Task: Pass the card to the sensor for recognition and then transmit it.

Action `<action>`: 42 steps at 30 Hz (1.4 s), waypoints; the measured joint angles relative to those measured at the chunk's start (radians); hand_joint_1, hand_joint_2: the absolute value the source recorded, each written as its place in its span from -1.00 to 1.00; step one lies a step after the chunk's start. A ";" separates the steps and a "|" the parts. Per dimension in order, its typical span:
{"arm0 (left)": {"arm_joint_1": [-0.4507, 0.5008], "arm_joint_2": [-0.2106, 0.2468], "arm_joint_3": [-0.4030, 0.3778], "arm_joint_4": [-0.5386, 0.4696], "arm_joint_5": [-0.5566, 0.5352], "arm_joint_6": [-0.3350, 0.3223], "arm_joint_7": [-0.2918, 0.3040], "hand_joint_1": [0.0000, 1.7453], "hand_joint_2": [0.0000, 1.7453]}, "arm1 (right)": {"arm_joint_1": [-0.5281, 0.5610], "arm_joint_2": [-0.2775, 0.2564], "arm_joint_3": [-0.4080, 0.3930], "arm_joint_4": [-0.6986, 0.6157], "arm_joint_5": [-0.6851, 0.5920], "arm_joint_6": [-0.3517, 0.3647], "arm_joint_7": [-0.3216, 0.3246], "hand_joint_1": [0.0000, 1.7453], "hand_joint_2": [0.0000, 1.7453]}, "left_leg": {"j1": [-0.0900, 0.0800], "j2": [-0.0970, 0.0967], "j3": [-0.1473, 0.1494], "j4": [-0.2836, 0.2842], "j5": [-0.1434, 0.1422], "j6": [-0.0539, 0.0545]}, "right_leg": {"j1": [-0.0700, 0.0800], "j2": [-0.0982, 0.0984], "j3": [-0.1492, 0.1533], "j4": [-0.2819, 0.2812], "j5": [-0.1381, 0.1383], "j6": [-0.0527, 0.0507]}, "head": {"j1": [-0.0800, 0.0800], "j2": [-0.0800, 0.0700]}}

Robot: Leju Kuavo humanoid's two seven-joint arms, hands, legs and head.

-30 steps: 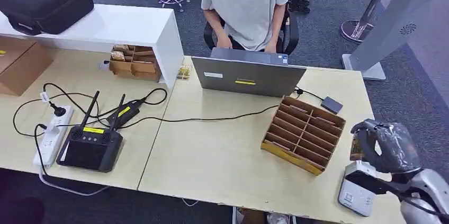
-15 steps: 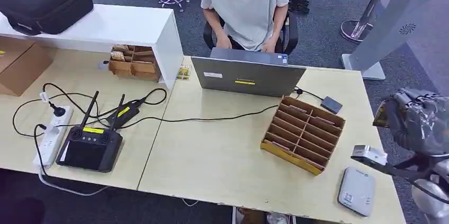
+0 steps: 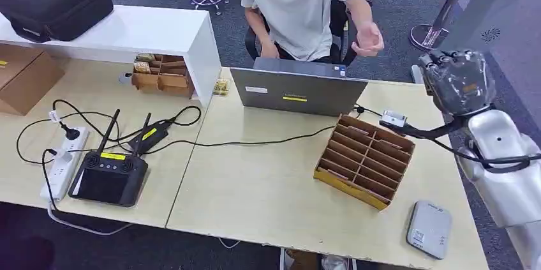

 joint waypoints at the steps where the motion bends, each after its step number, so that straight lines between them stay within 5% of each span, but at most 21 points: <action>1: 0.000 -0.001 -0.004 0.000 -0.001 -0.002 0.000 -1.00 1.00 | -0.020 0.015 0.019 0.027 0.000 0.003 0.005 1.00 1.00 | 0.000 0.000 0.000 0.000 0.000 0.000 | 0.000 0.000 0.000 0.000 0.000 0.000 | 0.000 0.000; 14: 0.000 -0.001 -0.021 0.000 -0.013 -0.069 0.038 -1.00 1.00 | -0.242 0.188 0.143 0.306 -0.007 -0.005 0.038 1.00 1.00 | 0.000 -0.002 -0.001 0.000 0.001 -0.001 | 0.000 -0.002 -0.001 0.000 0.001 0.000 | 0.000 0.000; 29: 0.000 -0.001 -0.021 0.001 0.009 -0.119 0.046 -1.00 1.00 | -0.290 0.242 0.198 0.365 -0.025 -0.002 0.041 1.00 1.00 | 0.000 -0.002 -0.001 0.000 0.001 -0.001 | 0.000 -0.002 -0.001 0.000 0.001 0.000 | 0.000 0.000; 30: 0.000 -0.002 -0.021 0.001 0.009 -0.119 0.046 -1.00 1.00 | -0.292 0.243 0.200 0.367 -0.025 -0.002 0.041 -1.00 1.00 | 0.000 -0.002 -0.001 0.000 0.001 -0.001 | 0.000 -0.002 -0.001 0.000 0.001 0.000 | 0.000 0.000; 42: 0.000 -0.005 -0.019 0.002 0.025 -0.130 0.054 -1.00 1.00 | -0.295 0.249 0.222 0.370 -0.041 0.003 0.047 -1.00 1.00 | 0.000 -0.002 -0.001 0.000 0.001 -0.001 | 0.000 -0.002 -0.001 0.000 0.001 0.000 | 0.000 0.000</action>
